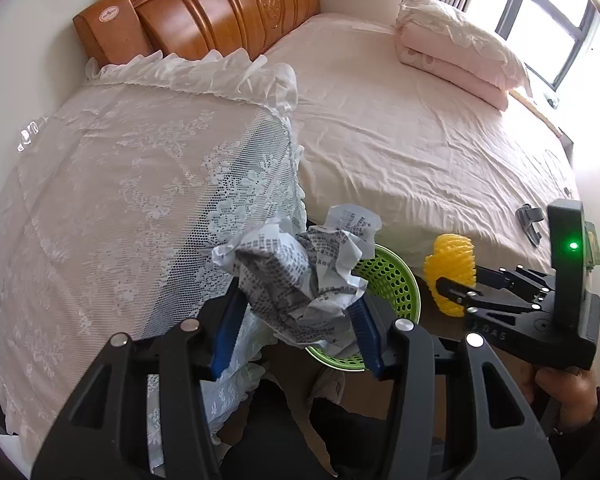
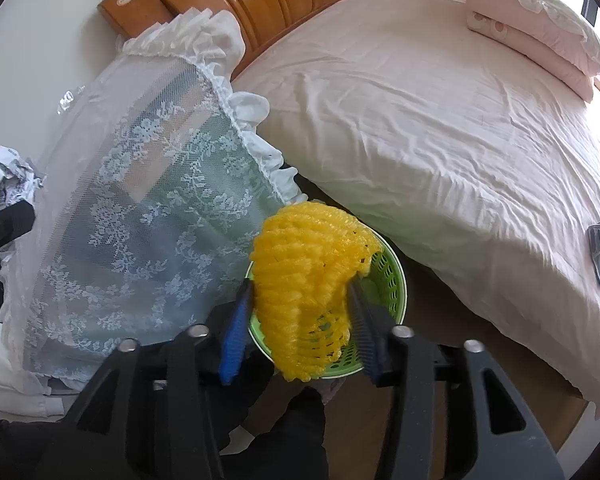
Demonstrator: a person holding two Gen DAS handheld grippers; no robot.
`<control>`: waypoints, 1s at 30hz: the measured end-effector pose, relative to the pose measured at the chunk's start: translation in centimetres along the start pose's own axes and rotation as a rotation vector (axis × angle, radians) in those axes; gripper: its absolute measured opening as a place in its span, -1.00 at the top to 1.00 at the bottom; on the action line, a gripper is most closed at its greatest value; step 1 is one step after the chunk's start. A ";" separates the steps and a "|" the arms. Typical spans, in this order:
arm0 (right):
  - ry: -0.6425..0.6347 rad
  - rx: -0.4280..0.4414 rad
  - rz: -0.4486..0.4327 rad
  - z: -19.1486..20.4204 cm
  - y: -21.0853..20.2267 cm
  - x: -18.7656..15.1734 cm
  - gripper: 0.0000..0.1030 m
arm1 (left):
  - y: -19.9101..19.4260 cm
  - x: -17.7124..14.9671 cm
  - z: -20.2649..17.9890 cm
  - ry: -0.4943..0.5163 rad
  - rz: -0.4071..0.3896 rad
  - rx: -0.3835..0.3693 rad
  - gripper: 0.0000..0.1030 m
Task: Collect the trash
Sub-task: 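Carry the yellow net and crumpled paper over the wastebasket and release both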
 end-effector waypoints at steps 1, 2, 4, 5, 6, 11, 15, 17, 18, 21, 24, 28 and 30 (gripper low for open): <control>-0.006 -0.001 0.007 0.1 0.3 0.0 -0.51 | 0.0 0.0 -0.1 0.003 0.002 0.000 0.05; -0.011 -0.003 0.014 0.1 0.5 0.0 -0.57 | 0.1 -0.1 -0.3 0.005 0.003 0.000 0.05; -0.017 -0.012 0.023 0.1 0.8 0.0 -0.75 | 0.2 -0.2 -0.5 0.012 0.007 0.001 0.05; -0.015 -0.015 0.026 0.1 0.9 0.0 -0.78 | 0.2 -0.2 -0.7 0.014 0.008 0.002 0.05; -0.013 -0.016 0.031 0.0 1.0 -0.1 -0.83 | 0.2 -0.2 -0.7 0.016 0.008 0.002 0.05; 0.024 -0.024 0.040 -1.1 1.0 -0.1 -0.87 | 0.4 -0.3 -1.2 0.021 0.012 0.003 0.05; 0.069 -0.051 0.037 -2.7 0.4 -0.2 -0.91 | 0.9 -0.2 -1.8 0.031 0.022 -0.001 0.05; 0.111 -0.068 0.036 -4.1 -0.1 -0.6 -0.94 | 1.4 -0.3 -2.3 0.045 0.035 -0.010 0.05; 0.135 -0.073 0.035 -4.9 -0.4 -0.8 -0.95 | 1.6 -0.3 -2.6 0.051 0.043 -0.016 0.05; 0.199 -0.064 0.036 -6.7 -1.1 -1.5 -0.95 | 2.8 -0.5 -3.8 0.071 0.073 -0.041 0.05; 0.261 -0.063 0.036 -8.4 -1.7 -2.4 -0.95 | 3.7 -0.8 -5.0 0.095 0.103 -0.063 0.05; 0.299 -0.089 0.042 -10.0 -2.1 -3.3 -0.95 | 4.0 -0.9 -6.6 0.138 0.114 -0.096 -0.41; 0.310 -0.092 0.041 -10.2 -2.1 -3.4 -0.95 | 3.7 -0.9 -7.1 0.156 0.100 -0.099 -0.81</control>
Point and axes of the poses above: each gripper's, at about its wrist camera, not at the fingertips, and y roughly the way its jaws point, z to its left, x to its top, the point moved 5 cm from there along y, roughly the way its jaws point, and after that the axes turned 6 degrees about -y, right-handed, at the moved point
